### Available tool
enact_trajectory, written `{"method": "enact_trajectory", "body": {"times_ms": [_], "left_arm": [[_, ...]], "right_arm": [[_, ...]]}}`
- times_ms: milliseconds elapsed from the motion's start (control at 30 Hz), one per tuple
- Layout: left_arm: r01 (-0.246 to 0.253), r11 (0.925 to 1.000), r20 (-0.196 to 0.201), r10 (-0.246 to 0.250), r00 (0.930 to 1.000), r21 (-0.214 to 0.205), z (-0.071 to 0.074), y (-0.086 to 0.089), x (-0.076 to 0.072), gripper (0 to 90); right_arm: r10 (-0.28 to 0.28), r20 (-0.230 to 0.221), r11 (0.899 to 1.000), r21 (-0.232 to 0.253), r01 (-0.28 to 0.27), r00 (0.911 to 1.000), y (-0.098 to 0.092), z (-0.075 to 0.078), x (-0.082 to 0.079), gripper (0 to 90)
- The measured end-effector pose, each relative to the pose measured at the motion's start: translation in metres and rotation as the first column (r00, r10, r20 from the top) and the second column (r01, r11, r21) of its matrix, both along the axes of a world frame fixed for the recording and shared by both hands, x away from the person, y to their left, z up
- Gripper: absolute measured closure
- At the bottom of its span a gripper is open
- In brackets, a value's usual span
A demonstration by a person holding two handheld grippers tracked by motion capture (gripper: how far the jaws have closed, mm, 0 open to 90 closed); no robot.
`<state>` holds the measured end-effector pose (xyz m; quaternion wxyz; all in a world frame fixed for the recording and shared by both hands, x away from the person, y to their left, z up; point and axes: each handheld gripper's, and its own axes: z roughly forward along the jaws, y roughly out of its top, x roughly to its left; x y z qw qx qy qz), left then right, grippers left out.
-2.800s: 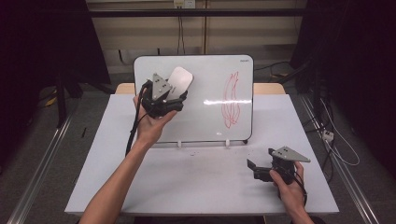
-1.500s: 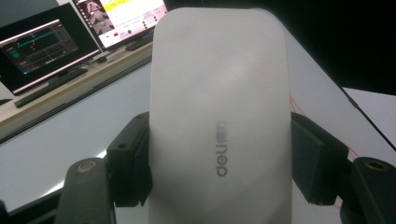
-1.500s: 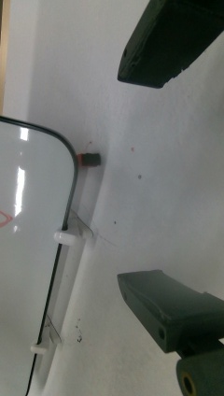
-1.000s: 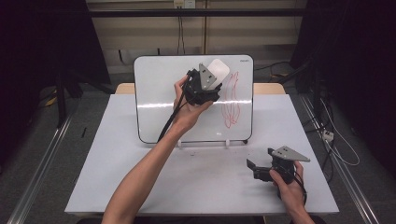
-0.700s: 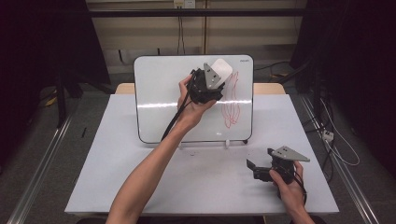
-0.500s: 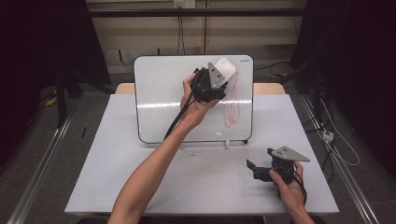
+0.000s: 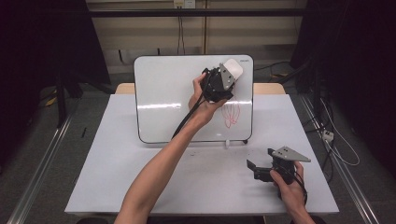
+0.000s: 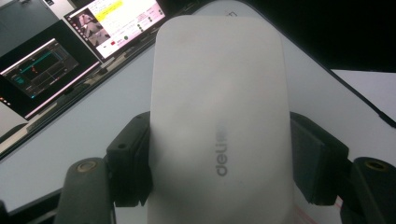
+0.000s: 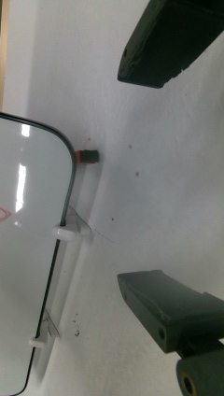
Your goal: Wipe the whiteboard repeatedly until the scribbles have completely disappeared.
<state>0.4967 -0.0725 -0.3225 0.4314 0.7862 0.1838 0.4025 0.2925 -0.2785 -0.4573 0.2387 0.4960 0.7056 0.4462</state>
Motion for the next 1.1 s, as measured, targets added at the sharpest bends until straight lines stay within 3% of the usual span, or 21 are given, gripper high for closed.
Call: {"method": "enact_trajectory", "body": {"times_ms": [200, 267, 600, 767, 1100], "left_arm": [[-0.015, 0.9992, 0.009, 0.015, 0.9998, 0.036, -0.001, -0.003, 0.002, 31.1], [-0.029, 0.9977, 0.032, 0.027, 0.9991, 0.062, -0.005, -0.006, 0.002, 31.1], [-0.039, 0.9976, 0.040, 0.037, 0.9985, 0.058, -0.006, -0.007, 0.002, 31.1], [-0.067, 0.9962, 0.042, 0.065, 0.9970, 0.055, -0.008, -0.011, 0.000, 31.1], [-0.062, 0.9954, 0.049, 0.059, 0.9970, 0.073, -0.011, -0.011, -0.001, 31.2]], "right_arm": [[-0.001, -0.001, 1.000, 0.001, 0.001, 1.0000, 0.000, 0.000, 0.000, 4.2], [0.000, 0.000, 1.000, 0.000, 0.000, 1.0000, 0.000, 0.000, 0.000, 4.2], [0.001, -0.002, 1.000, 0.002, -0.001, 1.0000, 0.000, 0.000, 0.000, 4.2], [-0.001, -0.004, 1.000, 0.009, 0.001, 1.0000, 0.000, -0.001, 0.001, 4.2], [-0.001, 0.000, 1.000, 0.011, 0.001, 1.0000, -0.001, 0.000, -0.001, 4.2]]}}
